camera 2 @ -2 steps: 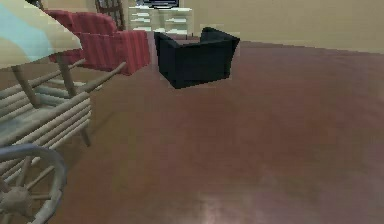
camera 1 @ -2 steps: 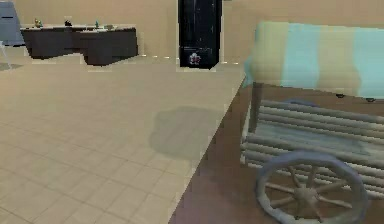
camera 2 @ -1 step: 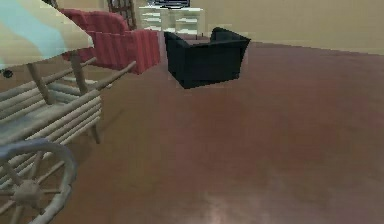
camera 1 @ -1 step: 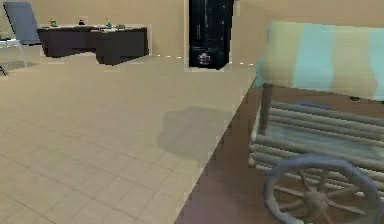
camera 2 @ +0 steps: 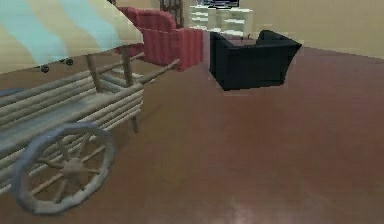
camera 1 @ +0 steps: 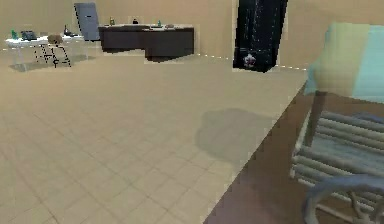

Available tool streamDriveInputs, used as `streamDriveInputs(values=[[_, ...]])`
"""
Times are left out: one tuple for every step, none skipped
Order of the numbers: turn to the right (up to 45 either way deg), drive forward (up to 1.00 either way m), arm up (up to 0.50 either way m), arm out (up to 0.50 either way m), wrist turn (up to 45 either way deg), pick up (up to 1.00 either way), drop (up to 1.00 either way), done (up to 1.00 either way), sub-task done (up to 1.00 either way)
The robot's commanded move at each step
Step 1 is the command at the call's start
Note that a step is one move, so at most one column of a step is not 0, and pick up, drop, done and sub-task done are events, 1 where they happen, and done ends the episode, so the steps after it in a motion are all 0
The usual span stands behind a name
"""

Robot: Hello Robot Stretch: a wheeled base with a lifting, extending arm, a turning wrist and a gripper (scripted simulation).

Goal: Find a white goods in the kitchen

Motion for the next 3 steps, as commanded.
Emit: streamDriveInputs(values=[[0.0,1.0,0.0,0.0,0.0,0.0,0.0,0.0,0.0],[-12.0,0.0,0.0,0.0,0.0,0.0,0.0,0.0,0.0],[0.0,0.2,0.0,0.0,0.0,0.0,0.0,0.0,0.0]])
